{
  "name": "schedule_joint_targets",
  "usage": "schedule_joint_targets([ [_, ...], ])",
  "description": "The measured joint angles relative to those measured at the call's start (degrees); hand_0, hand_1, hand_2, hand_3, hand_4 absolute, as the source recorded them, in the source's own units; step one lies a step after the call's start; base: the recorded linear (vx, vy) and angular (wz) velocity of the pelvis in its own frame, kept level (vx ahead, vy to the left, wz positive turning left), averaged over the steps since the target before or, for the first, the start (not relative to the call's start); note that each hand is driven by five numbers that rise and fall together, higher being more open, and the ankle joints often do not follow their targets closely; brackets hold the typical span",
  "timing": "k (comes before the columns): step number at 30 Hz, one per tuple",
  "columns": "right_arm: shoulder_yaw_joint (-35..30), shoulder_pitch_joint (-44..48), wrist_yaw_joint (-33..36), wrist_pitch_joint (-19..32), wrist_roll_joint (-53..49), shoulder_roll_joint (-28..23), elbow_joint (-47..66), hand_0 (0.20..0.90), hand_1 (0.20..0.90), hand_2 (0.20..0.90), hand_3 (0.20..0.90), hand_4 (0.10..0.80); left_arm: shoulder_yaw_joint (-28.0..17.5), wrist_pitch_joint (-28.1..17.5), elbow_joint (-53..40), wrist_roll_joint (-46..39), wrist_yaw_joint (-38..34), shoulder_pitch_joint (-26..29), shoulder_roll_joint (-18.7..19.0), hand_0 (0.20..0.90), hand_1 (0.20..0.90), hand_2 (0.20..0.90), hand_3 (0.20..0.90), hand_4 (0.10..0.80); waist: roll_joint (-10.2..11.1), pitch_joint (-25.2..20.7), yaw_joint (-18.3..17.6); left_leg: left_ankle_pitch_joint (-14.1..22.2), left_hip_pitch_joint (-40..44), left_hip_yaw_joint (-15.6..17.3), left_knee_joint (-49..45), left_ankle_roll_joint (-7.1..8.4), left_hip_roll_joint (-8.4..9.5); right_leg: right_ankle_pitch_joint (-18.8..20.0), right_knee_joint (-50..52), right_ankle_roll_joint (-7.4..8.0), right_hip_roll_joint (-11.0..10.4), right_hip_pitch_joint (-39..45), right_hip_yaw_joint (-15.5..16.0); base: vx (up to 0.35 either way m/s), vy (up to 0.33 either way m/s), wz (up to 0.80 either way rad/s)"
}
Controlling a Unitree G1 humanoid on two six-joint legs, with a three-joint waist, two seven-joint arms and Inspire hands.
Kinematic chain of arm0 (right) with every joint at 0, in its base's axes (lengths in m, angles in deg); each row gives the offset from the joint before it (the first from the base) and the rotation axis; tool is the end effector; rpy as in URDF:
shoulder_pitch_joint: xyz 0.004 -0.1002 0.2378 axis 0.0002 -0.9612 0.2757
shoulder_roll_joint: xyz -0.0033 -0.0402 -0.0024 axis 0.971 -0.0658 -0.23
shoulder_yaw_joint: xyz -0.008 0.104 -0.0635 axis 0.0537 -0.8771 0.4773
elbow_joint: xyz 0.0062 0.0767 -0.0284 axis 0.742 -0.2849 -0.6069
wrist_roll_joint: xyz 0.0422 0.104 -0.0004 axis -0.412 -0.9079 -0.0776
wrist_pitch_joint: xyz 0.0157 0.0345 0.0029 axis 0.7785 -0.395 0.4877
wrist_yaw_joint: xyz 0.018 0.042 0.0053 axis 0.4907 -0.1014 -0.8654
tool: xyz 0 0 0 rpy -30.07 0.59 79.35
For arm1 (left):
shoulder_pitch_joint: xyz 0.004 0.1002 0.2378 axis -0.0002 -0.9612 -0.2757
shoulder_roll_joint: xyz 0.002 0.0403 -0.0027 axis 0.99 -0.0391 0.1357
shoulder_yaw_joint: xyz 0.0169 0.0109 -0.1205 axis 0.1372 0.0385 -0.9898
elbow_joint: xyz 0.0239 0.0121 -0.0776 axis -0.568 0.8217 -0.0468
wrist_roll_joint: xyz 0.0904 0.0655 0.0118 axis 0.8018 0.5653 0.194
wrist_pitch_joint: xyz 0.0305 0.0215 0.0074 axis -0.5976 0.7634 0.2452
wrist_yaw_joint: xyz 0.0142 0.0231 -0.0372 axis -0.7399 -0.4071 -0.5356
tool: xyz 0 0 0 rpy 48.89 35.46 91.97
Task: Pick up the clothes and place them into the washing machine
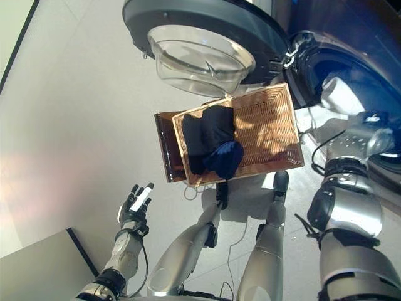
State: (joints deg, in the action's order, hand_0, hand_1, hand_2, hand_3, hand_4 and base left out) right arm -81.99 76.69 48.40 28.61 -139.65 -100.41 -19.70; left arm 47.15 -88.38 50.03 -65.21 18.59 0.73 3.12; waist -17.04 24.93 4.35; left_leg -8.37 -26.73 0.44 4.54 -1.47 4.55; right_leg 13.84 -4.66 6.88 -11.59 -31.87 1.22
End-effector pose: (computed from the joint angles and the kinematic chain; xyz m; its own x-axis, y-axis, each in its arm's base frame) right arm 0.3372 -0.3577 0.2183 0.3528 -0.8939 -0.2767 0.3697 -0.1385 0.9188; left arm 0.2050 0.1592 -0.0803 0.8413 0.2768 -0.4642 -0.4806 0.7763 -0.4080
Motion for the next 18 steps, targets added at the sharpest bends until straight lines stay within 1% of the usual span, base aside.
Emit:
schedule_joint_targets([
  [4, 0.59, 1.92, -0.25, 0.15, -0.19, -3.59, -0.55, 0.200, 0.200, 0.200, 0.200, 0.300, -0.01, -0.02, 0.00, -0.02, 0.04, 0.01, 0.03, 0.900, 0.900, 0.900, 0.900, 0.800, -0.03, -0.02, -0.01, 0.00, -0.11, -0.01, 0.00, 0.00, 0.65, 0.12, 0.00, 0.44, -0.60, -0.20, -0.31, 0.000, 0.000, 0.00],
  [8, 0.73, 3.29, -0.07, -0.10, -0.77, -4.81, -1.78, 0.200, 0.200, 0.200, 0.200, 0.300, 0.02, -0.03, -0.07, -0.02, 0.07, 0.03, 0.03, 0.900, 0.900, 0.900, 0.900, 0.800, -0.12, -0.09, -0.05, 0.00, -0.73, -0.02, 0.00, 0.00, 1.03, 0.24, 0.01, 0.63, -0.93, -0.71, -0.35, 0.011, -0.005, 0.03],
  [10, 0.71, 3.38, -0.10, -0.10, -0.93, -5.06, -1.79, 0.200, 0.200, 0.200, 0.200, 0.300, 0.00, -0.04, -0.01, -0.02, 0.07, 0.01, 0.07, 0.900, 0.900, 0.900, 0.900, 0.800, -0.12, -0.09, -0.07, 0.00, -0.73, -0.01, 0.00, 0.00, 1.31, 0.31, 0.00, 0.76, -1.08, -0.74, -0.39, 0.021, -0.004, 0.01],
  [11, 0.75, 3.47, -0.16, -0.10, -1.02, -5.27, -1.79, 0.200, 0.200, 0.200, 0.200, 0.300, -0.01, -0.04, -0.05, -0.02, 0.07, 0.02, 0.09, 0.900, 0.900, 0.900, 0.900, 0.800, -0.12, -0.09, -0.11, 0.01, -0.79, 0.00, 0.00, 0.00, 1.52, 0.24, 0.00, 1.06, -1.36, -0.80, -0.44, 0.000, 0.000, 0.00],
  [16, 0.92, 3.58, -0.14, -0.08, -1.37, -5.64, -1.79, 0.200, 0.200, 0.200, 0.200, 0.300, 0.02, -0.04, 0.04, -0.02, 0.06, 0.02, 0.08, 0.900, 0.900, 0.900, 0.900, 0.800, -0.12, -0.09, -0.22, 0.01, -0.88, 0.23, 0.00, 0.00, 1.96, 0.30, 0.00, 1.26, -1.70, -0.96, -0.63, 0.000, 0.000, 0.00],
  [17, 0.97, 3.69, -0.13, -0.09, -1.39, -5.65, -1.79, 0.409, 0.409, 0.409, 0.409, 0.449, 0.03, -0.04, 0.03, -0.02, 0.06, 0.04, 0.08, 0.900, 0.900, 0.900, 0.900, 0.800, -0.12, -0.09, -0.25, 0.01, -0.88, 0.31, 0.00, 0.00, 2.02, 0.32, 0.00, 1.29, -1.76, -0.99, -0.71, 0.000, 0.000, 0.00],
  [18, 1.37, 3.76, -0.12, -0.09, -1.48, -5.65, -1.79, 0.900, 0.900, 0.900, 0.900, 0.800, 0.03, -0.04, -0.01, -0.02, 0.06, 0.04, 0.08, 0.900, 0.900, 0.900, 0.900, 0.800, -0.12, -0.09, -0.25, 0.01, -0.88, 0.44, 0.00, 0.00, 2.05, 0.34, 0.00, 1.31, -1.78, -1.02, -0.81, 0.000, 0.000, 0.00],
])
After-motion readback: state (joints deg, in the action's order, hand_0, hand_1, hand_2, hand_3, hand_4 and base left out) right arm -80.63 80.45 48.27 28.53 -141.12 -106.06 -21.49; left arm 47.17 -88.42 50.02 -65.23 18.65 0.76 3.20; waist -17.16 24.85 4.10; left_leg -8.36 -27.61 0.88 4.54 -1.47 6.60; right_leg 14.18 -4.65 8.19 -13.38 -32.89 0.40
